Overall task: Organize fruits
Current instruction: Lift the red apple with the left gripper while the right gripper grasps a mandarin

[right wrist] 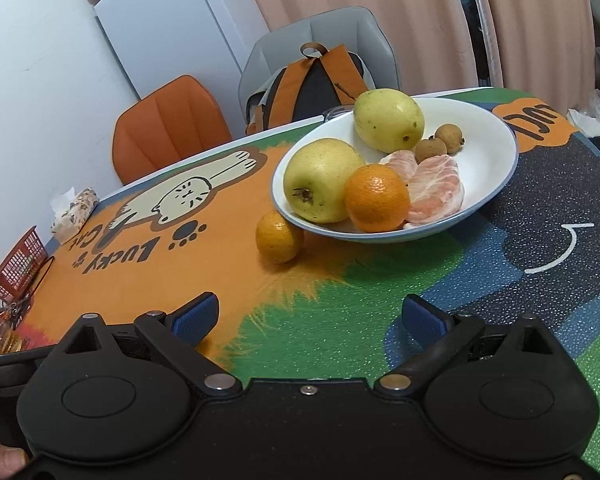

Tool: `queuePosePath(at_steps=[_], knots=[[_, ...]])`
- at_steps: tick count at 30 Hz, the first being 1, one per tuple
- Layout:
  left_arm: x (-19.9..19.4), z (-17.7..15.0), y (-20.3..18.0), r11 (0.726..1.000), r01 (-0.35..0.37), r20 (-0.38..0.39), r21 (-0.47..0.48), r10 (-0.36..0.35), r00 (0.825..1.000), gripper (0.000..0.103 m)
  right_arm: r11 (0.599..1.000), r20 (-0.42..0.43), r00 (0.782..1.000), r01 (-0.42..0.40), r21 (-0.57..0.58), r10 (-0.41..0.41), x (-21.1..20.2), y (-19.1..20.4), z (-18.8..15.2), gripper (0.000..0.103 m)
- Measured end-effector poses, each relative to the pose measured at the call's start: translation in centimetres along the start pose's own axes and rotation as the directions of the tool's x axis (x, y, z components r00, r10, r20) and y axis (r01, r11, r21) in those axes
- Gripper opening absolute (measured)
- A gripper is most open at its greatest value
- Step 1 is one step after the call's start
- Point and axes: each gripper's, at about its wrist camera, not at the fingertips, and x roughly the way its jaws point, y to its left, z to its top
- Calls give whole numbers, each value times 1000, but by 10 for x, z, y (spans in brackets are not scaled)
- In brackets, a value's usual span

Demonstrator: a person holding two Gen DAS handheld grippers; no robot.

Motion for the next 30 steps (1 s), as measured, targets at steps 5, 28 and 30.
queuePosePath(at_steps=[5, 28, 30], knots=[[6, 1, -1, 1000, 2, -2, 10, -2, 1000, 23, 1000, -9, 1000, -3, -7, 3, 8, 1, 3, 99], [1, 22, 40, 998, -21, 27, -64, 23, 999, 23, 999, -22, 1000, -6, -47, 5, 47, 27, 22, 86], [1, 22, 43, 997, -28, 27, -70, 30, 999, 23, 999, -17, 1000, 1, -48, -2, 51, 29, 24, 85]])
